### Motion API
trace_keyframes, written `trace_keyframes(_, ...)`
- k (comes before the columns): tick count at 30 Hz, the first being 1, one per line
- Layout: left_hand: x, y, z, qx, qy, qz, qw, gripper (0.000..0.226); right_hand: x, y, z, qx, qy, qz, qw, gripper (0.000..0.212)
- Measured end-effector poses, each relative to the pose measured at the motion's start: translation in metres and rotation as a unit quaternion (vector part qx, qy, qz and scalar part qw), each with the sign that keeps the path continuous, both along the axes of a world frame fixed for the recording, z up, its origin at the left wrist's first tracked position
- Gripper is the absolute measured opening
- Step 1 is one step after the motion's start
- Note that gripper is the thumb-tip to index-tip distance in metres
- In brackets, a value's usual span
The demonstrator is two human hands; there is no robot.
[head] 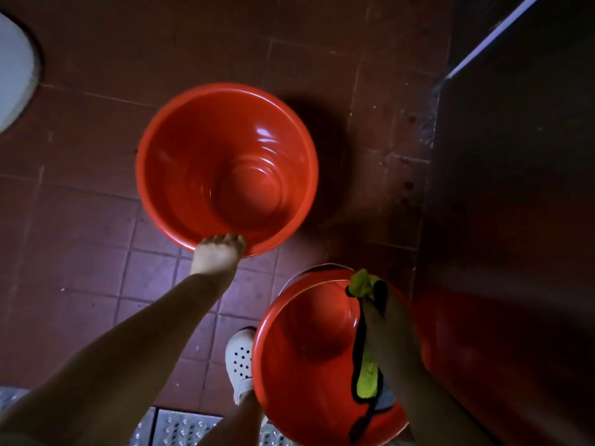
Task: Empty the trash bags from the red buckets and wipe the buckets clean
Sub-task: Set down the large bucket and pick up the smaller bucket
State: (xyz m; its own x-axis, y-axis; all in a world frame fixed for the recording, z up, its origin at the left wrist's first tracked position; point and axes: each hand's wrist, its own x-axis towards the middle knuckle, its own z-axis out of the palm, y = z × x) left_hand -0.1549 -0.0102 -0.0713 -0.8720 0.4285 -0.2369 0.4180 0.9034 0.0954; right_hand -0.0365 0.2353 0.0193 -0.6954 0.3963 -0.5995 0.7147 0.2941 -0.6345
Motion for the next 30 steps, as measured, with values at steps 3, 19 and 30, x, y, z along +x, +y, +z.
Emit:
trace_keyframes(3, 0.006, 0.005, 0.013, -0.006, 0.033, 0.006, 0.999, 0.028, 0.003, 0.002, 0.005, 0.019, -0.002, 0.010, 1.000, 0.035)
trace_keyframes(19, 0.113, 0.053, 0.074, 0.053, -0.393, 0.269, 0.878, 0.010, 0.043, 0.012, 0.075, 0.088, -0.107, 0.026, 0.990, 0.011)
trace_keyframes(30, 0.084, -0.002, 0.335, 0.142, -0.286, 0.224, 0.921, 0.031, 0.054, -0.012, 0.294, 0.114, -0.032, 0.006, 0.993, 0.030)
